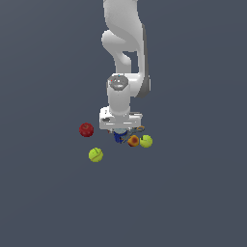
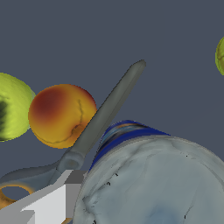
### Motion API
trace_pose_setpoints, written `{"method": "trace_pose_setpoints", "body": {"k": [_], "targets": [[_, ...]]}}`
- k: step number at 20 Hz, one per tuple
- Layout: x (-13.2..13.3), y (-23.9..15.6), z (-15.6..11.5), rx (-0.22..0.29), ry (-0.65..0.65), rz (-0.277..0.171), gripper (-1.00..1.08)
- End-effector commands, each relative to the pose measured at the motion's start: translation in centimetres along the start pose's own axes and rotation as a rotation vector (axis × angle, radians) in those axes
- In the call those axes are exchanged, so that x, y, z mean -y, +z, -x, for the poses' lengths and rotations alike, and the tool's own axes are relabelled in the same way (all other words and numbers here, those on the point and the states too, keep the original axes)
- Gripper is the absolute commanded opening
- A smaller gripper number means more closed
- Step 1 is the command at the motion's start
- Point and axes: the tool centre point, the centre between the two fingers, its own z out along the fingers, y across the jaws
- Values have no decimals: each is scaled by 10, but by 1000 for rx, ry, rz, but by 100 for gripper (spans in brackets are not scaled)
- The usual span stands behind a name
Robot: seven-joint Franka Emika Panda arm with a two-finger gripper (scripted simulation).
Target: Pick up a designated object from a clutter of objects.
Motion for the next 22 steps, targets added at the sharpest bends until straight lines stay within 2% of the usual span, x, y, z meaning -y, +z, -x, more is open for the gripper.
{"method": "trace_pose_setpoints", "body": {"k": [1,13,22], "targets": [[0,1,0,0,0,0,-100],[-1,-8,0,0,0,0,-100],[-8,-52,2,0,0,0,-100]]}}
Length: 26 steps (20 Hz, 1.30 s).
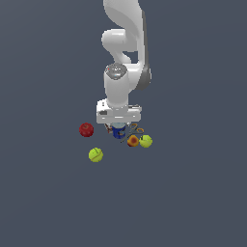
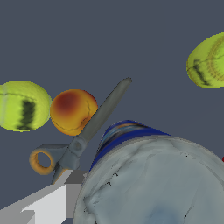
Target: Pick up a designated object from a clutter of objects.
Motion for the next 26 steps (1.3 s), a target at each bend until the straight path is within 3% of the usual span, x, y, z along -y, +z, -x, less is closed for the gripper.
{"method": "trace_pose_setpoints", "body": {"k": [1,26], "targets": [[-3,-18,0,-4,0,0,-100],[-40,-249,7,-5,0,0,-100]]}}
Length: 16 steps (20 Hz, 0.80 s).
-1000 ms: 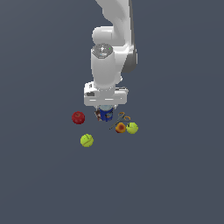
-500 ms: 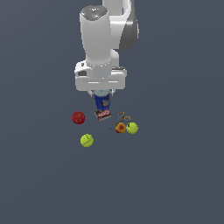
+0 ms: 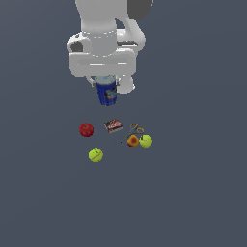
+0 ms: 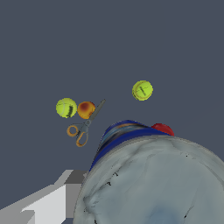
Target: Pick up a designated object from a clutter of objects.
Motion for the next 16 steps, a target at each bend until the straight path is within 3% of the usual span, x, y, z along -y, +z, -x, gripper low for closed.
{"method": "trace_pose_setpoints", "body": {"k": [1,9,16], "targets": [[-4,-26,0,-3,0,1,-100],[-14,-87,-1,-3,0,1,-100],[-19,-114,-3,-3,0,1,-100]]}}
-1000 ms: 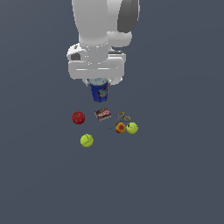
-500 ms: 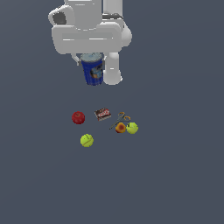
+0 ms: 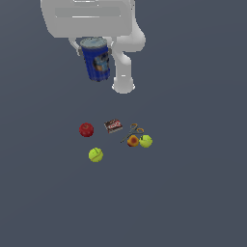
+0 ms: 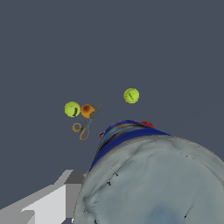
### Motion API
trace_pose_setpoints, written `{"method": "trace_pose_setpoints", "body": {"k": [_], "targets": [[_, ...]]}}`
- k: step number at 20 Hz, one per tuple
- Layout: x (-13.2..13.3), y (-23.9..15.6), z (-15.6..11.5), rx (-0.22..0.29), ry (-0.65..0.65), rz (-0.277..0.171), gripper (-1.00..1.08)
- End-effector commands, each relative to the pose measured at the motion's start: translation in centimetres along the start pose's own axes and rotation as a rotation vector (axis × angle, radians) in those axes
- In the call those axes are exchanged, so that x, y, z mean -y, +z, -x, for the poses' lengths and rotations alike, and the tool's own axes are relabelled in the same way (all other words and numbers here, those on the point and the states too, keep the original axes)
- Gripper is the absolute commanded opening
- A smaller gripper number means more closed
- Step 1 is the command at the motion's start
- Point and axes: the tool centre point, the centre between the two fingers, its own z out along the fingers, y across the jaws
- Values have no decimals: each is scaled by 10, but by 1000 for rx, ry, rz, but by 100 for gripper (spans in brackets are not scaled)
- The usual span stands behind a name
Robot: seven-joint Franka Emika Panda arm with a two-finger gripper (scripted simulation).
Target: Pick up a designated object from a clutter of objects.
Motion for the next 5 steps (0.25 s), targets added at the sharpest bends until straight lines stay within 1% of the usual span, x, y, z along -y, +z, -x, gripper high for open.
{"method": "trace_pose_setpoints", "body": {"k": [1,5], "targets": [[-1,-8,-1,-3,0,1,-100],[-2,-12,-1,-3,0,1,-100]]}}
